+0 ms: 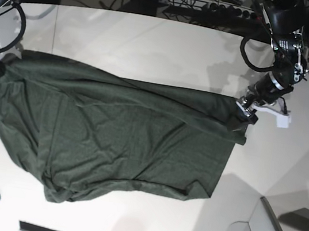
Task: Layout the t-shirt on the table in an organized manner, then fold the t-shirt properly
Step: 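Pull the held shirt edge with both grippers to straighten the shirt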
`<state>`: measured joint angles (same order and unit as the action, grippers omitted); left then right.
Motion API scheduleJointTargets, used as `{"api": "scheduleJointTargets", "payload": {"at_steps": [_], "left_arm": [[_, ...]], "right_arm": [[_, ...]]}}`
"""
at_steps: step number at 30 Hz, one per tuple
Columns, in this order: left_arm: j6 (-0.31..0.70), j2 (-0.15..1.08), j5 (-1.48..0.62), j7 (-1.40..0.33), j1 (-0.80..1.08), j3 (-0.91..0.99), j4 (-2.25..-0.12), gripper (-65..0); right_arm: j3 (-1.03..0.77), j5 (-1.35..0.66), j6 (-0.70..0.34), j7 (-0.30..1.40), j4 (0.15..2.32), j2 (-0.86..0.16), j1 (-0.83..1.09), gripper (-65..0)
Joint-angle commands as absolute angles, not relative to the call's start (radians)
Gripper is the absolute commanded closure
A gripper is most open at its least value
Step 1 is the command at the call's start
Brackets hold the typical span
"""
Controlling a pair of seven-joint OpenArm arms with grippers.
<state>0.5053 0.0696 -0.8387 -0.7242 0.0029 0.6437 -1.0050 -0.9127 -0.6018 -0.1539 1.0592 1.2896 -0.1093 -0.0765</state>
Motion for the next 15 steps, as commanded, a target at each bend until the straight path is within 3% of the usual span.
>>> {"api": "scheduleJointTargets", "payload": {"at_steps": [1,2,4,7,8,15], "left_arm": [[0.483,0.067,-0.794,-0.765,0.008,0.636,-1.001,-56.1],[0.483,0.067,-0.794,-0.765,0.008,0.636,-1.001,-52.5],[0.483,0.076,-0.794,-0.765,0.008,0.638,-1.003,-37.2],[0.478,0.105,-0.796,-0.768,0.008,0.638,-1.004,-2.6],[0.478,0.12,-0.802,-0.771,0.008,0.638,-1.004,0.0],[0.478,0.186,-0.806,-0.82,0.021,0.639,-1.112,0.0]], "right_arm": [[-0.918,-0.619,-0.154,1.05,1.307,-0.125,-0.09,-0.6],[-0.918,-0.619,-0.154,1.05,1.307,-0.125,-0.09,-0.6],[-0.918,-0.619,-0.154,1.05,1.307,-0.127,-0.088,-0.6],[-0.917,-0.619,-0.154,1.047,1.307,-0.13,-0.088,-0.6],[-0.915,-0.619,-0.154,1.046,1.307,-0.13,-0.088,-0.6],[-0.918,-0.613,-0.15,1.043,1.308,-0.133,-0.093,-0.6]]}}
